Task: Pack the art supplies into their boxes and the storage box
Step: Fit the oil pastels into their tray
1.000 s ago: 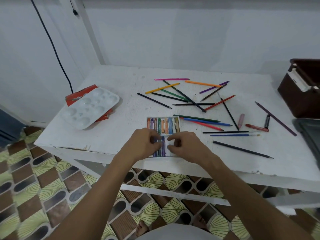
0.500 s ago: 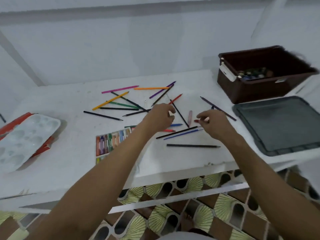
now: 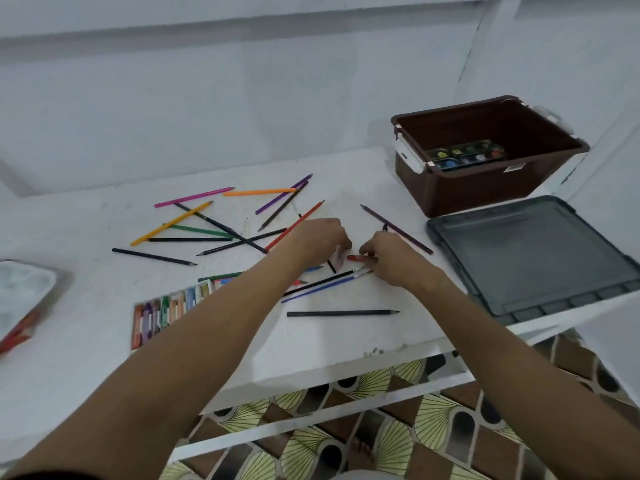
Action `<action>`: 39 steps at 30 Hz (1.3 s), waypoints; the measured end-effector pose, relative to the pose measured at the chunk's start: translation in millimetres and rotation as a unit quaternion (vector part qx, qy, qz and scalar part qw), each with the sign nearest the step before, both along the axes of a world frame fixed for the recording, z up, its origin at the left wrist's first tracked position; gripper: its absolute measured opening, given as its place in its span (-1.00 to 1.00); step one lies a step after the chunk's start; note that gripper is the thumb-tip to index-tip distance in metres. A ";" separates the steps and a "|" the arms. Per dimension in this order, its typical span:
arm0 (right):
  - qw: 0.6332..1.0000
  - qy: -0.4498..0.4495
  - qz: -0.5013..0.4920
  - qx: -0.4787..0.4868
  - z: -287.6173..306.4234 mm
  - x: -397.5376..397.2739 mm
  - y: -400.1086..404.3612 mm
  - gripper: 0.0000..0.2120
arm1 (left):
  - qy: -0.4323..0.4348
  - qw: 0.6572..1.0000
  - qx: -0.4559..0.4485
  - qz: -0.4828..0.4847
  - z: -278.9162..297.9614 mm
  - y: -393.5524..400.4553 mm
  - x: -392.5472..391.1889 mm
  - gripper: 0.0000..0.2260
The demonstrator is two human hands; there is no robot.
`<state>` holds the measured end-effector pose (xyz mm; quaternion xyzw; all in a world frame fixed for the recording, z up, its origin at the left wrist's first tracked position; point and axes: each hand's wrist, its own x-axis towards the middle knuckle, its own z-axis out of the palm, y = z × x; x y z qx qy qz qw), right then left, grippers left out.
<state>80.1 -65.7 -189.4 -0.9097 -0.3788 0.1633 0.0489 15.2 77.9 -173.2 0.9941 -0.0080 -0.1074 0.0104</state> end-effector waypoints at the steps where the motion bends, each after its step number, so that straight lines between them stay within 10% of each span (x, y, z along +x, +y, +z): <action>1: 1.000 0.013 0.001 -0.018 0.2 2.1 2.0 -0.69 | 0.000 1.000 0.007 -0.012 0.0 -0.6 -0.5 -0.53; 8: 0.995 0.010 -0.048 0.085 -0.6 1.2 -4.3 -0.77 | -0.040 0.999 -0.001 -0.026 -3.2 7.7 0.7 -0.67; 18: 0.954 0.105 -0.050 0.276 23.6 -59.2 23.1 -0.79 | -0.204 0.938 -0.159 0.230 27.2 62.8 -76.9 -0.81; 39: 0.950 0.200 0.056 0.234 1.3 -225.2 101.0 -0.85 | -0.129 0.817 -0.281 0.486 -4.7 44.0 -285.2 -0.81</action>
